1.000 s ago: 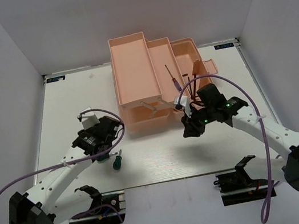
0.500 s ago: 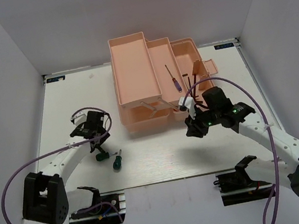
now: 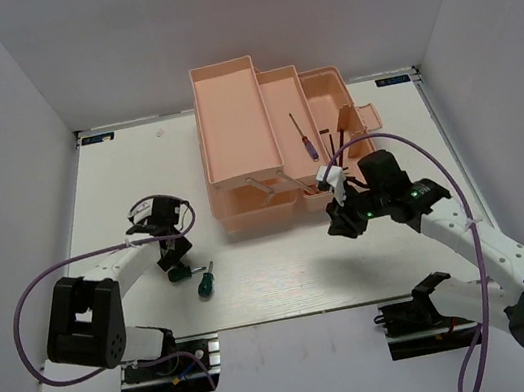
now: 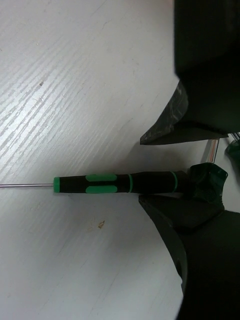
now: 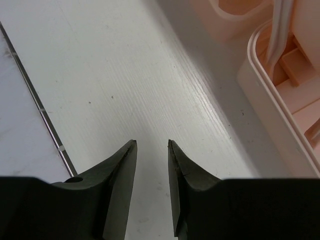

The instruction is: Sort the tools into containers

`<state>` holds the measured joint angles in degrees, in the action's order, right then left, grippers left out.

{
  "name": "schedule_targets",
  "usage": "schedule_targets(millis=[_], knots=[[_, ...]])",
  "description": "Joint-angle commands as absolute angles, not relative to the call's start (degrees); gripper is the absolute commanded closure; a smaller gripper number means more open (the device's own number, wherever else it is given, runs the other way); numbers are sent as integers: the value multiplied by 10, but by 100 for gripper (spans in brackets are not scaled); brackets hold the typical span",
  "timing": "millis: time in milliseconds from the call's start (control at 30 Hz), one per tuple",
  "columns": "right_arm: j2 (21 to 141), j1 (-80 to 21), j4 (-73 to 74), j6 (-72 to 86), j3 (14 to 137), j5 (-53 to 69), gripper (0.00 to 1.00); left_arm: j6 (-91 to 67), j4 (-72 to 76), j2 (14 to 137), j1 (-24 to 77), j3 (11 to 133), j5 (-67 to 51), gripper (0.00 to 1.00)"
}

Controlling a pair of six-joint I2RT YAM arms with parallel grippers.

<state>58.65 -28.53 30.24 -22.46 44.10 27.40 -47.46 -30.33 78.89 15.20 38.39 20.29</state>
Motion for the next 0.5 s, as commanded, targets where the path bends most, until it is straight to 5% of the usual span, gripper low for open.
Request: schedule_targets(millis=[0,367,433,467], knots=[[572,-277,291,-217,440,279,62,-473,-295,793,142,383,192,46],[553,-267,294,-213,439,293,62,-473,-297,793,142,376,174,80],[545,-266,296,-215,435,299,53,-457,-315,777,142,402,194,84],[545,-264,297,-219,434,300,27,-449,-315,753,151,415,211,89]])
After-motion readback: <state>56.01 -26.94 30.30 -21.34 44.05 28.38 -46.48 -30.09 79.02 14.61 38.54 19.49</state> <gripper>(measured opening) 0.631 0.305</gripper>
